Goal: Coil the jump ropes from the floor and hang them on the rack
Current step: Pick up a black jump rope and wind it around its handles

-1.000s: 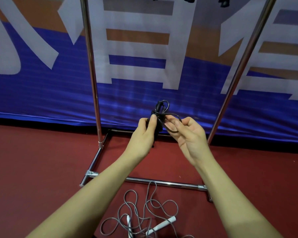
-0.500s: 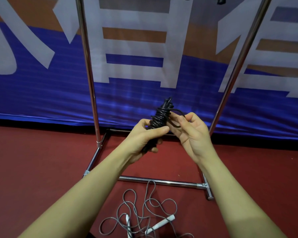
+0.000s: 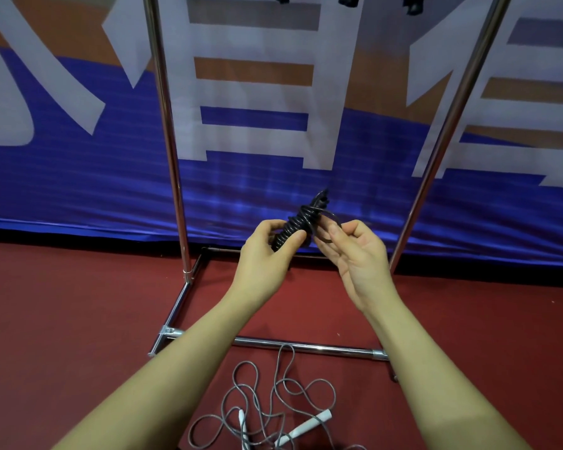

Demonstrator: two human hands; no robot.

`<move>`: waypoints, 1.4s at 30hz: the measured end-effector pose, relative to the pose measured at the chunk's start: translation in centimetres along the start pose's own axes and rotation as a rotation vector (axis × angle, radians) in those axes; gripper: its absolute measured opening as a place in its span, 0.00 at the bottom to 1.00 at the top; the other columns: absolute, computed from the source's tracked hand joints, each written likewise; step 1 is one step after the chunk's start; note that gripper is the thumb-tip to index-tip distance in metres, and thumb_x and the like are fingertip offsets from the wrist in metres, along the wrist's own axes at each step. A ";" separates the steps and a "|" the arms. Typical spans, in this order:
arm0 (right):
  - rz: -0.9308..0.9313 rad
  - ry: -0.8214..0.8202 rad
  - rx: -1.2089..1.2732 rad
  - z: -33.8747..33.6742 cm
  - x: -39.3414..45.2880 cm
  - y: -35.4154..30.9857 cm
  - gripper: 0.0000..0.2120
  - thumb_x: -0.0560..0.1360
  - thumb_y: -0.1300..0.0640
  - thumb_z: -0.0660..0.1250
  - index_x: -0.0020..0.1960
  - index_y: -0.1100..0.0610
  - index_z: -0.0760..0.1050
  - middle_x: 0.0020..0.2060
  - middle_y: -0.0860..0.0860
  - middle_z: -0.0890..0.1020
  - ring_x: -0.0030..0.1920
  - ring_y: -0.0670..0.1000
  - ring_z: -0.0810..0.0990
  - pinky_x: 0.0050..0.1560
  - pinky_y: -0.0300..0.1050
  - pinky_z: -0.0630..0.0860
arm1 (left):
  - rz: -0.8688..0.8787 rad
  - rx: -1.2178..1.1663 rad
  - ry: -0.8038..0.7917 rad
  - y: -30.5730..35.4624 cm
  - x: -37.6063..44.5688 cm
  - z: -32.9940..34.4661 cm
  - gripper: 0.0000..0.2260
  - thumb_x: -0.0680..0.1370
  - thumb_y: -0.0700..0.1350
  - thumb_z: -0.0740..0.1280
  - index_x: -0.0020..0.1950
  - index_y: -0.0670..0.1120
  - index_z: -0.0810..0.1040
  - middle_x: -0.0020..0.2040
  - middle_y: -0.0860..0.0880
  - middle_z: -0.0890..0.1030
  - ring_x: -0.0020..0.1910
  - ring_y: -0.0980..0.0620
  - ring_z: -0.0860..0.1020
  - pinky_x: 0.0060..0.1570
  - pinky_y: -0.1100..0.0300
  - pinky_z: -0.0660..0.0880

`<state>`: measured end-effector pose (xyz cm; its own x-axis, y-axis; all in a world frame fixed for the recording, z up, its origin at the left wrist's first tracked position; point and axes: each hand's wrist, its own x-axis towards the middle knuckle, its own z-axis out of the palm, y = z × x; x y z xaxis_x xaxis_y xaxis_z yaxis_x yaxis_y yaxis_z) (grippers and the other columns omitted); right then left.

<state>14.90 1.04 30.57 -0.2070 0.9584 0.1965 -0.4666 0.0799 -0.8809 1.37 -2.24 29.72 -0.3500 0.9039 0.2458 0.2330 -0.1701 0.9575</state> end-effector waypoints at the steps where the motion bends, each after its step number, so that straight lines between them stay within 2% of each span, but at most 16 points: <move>1: 0.002 -0.002 0.006 0.0 0.0 0.0 0.09 0.77 0.66 0.61 0.40 0.57 0.67 0.46 0.55 0.84 0.53 0.57 0.82 0.59 0.49 0.77 | 0.008 -0.008 0.002 -0.1 -0.1 0.2 0.08 0.76 0.50 0.69 0.53 0.51 0.76 0.46 0.52 0.82 0.45 0.56 0.80 0.50 0.55 0.77; 3: -0.001 -0.008 0.020 0.0 0.1 -0.2 0.09 0.77 0.66 0.61 0.40 0.58 0.67 0.43 0.55 0.85 0.49 0.54 0.83 0.57 0.48 0.78 | 0.028 0.001 0.000 0.0 -0.4 0.6 0.08 0.77 0.50 0.67 0.53 0.48 0.76 0.43 0.53 0.82 0.39 0.60 0.79 0.45 0.60 0.76; 7: -0.041 0.007 -0.031 -0.7 -0.1 -0.9 0.09 0.77 0.67 0.61 0.39 0.58 0.67 0.42 0.53 0.85 0.46 0.51 0.84 0.55 0.47 0.78 | -0.033 -0.129 -0.076 0.5 -0.5 1.3 0.11 0.79 0.50 0.64 0.51 0.43 0.77 0.39 0.45 0.82 0.34 0.52 0.79 0.34 0.56 0.76; 10: -0.050 0.010 -0.025 -1.2 -0.2 -1.3 0.11 0.77 0.68 0.60 0.39 0.58 0.66 0.42 0.54 0.85 0.46 0.51 0.84 0.55 0.48 0.79 | -0.132 -0.302 -0.186 0.9 -0.5 1.4 0.16 0.80 0.51 0.61 0.49 0.38 0.77 0.33 0.43 0.80 0.27 0.50 0.77 0.25 0.60 0.73; 15: -0.062 0.009 0.004 -1.8 -0.4 -2.1 0.10 0.77 0.68 0.60 0.39 0.57 0.65 0.39 0.53 0.85 0.42 0.51 0.85 0.47 0.43 0.81 | -0.353 -0.536 -0.457 1.3 -0.1 1.5 0.25 0.75 0.61 0.56 0.48 0.41 0.78 0.31 0.44 0.77 0.26 0.51 0.74 0.21 0.65 0.67; 18: -0.065 0.040 0.019 -1.9 -0.3 -2.0 0.10 0.77 0.68 0.60 0.39 0.58 0.65 0.36 0.54 0.85 0.39 0.50 0.84 0.43 0.43 0.81 | -0.414 -0.514 -0.519 1.5 0.0 1.4 0.26 0.73 0.63 0.56 0.50 0.42 0.78 0.31 0.46 0.78 0.26 0.53 0.76 0.20 0.65 0.69; 22: -0.053 0.101 0.038 -1.7 -0.3 -1.2 0.11 0.77 0.69 0.61 0.39 0.58 0.66 0.32 0.53 0.83 0.35 0.48 0.83 0.41 0.42 0.81 | -0.362 -0.298 -0.399 1.5 -0.4 1.3 0.25 0.79 0.59 0.58 0.53 0.38 0.79 0.39 0.44 0.81 0.32 0.50 0.81 0.29 0.61 0.76; 24: -0.048 0.124 0.046 -1.6 -0.3 -1.0 0.11 0.76 0.69 0.63 0.38 0.59 0.68 0.31 0.53 0.83 0.34 0.48 0.83 0.44 0.43 0.81 | -0.288 -0.164 -0.270 1.4 -0.5 1.3 0.27 0.79 0.59 0.59 0.50 0.34 0.80 0.35 0.46 0.80 0.31 0.51 0.79 0.33 0.60 0.75; 26: -0.044 0.133 0.037 -1.2 -0.4 -0.8 0.11 0.75 0.70 0.64 0.37 0.59 0.69 0.31 0.52 0.83 0.34 0.48 0.82 0.46 0.44 0.81 | -0.198 0.020 -0.133 1.2 -0.4 1.3 0.26 0.80 0.58 0.59 0.40 0.35 0.78 0.28 0.49 0.76 0.28 0.53 0.75 0.34 0.60 0.71; 28: -0.037 0.131 0.017 -0.7 -0.6 -0.3 0.11 0.74 0.70 0.64 0.37 0.59 0.69 0.31 0.51 0.83 0.33 0.47 0.82 0.46 0.43 0.81 | -0.125 0.135 -0.030 1.1 -0.6 1.6 0.24 0.82 0.54 0.55 0.33 0.41 0.71 0.29 0.47 0.74 0.31 0.47 0.73 0.35 0.56 0.67; 30: -0.028 0.127 0.020 -0.1 -0.7 0.2 0.11 0.74 0.70 0.64 0.37 0.59 0.68 0.32 0.51 0.83 0.34 0.47 0.82 0.46 0.42 0.80 | -0.107 0.149 0.061 1.1 -1.1 2.1 0.22 0.84 0.51 0.50 0.32 0.44 0.67 0.37 0.37 0.78 0.41 0.37 0.75 0.41 0.51 0.68; 32: -0.021 0.118 0.015 0.3 -0.8 0.4 0.12 0.75 0.69 0.64 0.37 0.58 0.68 0.33 0.51 0.83 0.35 0.47 0.82 0.46 0.42 0.79 | -0.116 0.136 0.103 1.2 -1.6 2.6 0.23 0.84 0.51 0.47 0.37 0.43 0.73 0.48 0.36 0.80 0.51 0.38 0.76 0.47 0.53 0.68; 34: -0.018 0.095 -0.017 0.3 -0.8 0.3 0.12 0.75 0.69 0.65 0.36 0.58 0.68 0.34 0.52 0.83 0.36 0.48 0.82 0.47 0.43 0.79 | -0.121 0.145 0.075 0.9 -1.7 2.7 0.25 0.83 0.55 0.45 0.53 0.41 0.77 0.54 0.42 0.79 0.56 0.43 0.75 0.52 0.54 0.67; 35: -0.018 0.077 -0.042 0.2 -0.8 0.2 0.12 0.75 0.69 0.65 0.37 0.58 0.68 0.35 0.52 0.84 0.37 0.48 0.82 0.47 0.42 0.79 | -0.122 0.155 0.060 0.8 -1.6 2.6 0.27 0.82 0.57 0.45 0.55 0.42 0.77 0.54 0.43 0.79 0.56 0.44 0.75 0.52 0.54 0.67; 40: -0.013 -0.002 -0.086 -0.2 -0.9 -0.1 0.12 0.77 0.70 0.61 0.38 0.59 0.65 0.37 0.54 0.84 0.40 0.49 0.84 0.46 0.41 0.80 | -0.134 0.251 0.033 0.5 -0.7 1.9 0.31 0.79 0.65 0.46 0.35 0.42 0.73 0.35 0.47 0.78 0.39 0.47 0.75 0.43 0.54 0.68; 42: -0.008 -0.004 -0.080 -0.3 -1.0 -0.2 0.12 0.76 0.70 0.61 0.38 0.59 0.65 0.37 0.54 0.84 0.40 0.49 0.84 0.45 0.41 0.80 | -0.202 0.210 0.015 0.4 -0.5 1.9 0.31 0.79 0.66 0.47 0.32 0.43 0.72 0.31 0.48 0.76 0.34 0.48 0.74 0.39 0.55 0.67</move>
<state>15.51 0.15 30.41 -0.2074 0.9565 0.2054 -0.3977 0.1094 -0.9110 3.42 -2.03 29.70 -0.4219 0.9049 0.0570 0.3394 0.0993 0.9354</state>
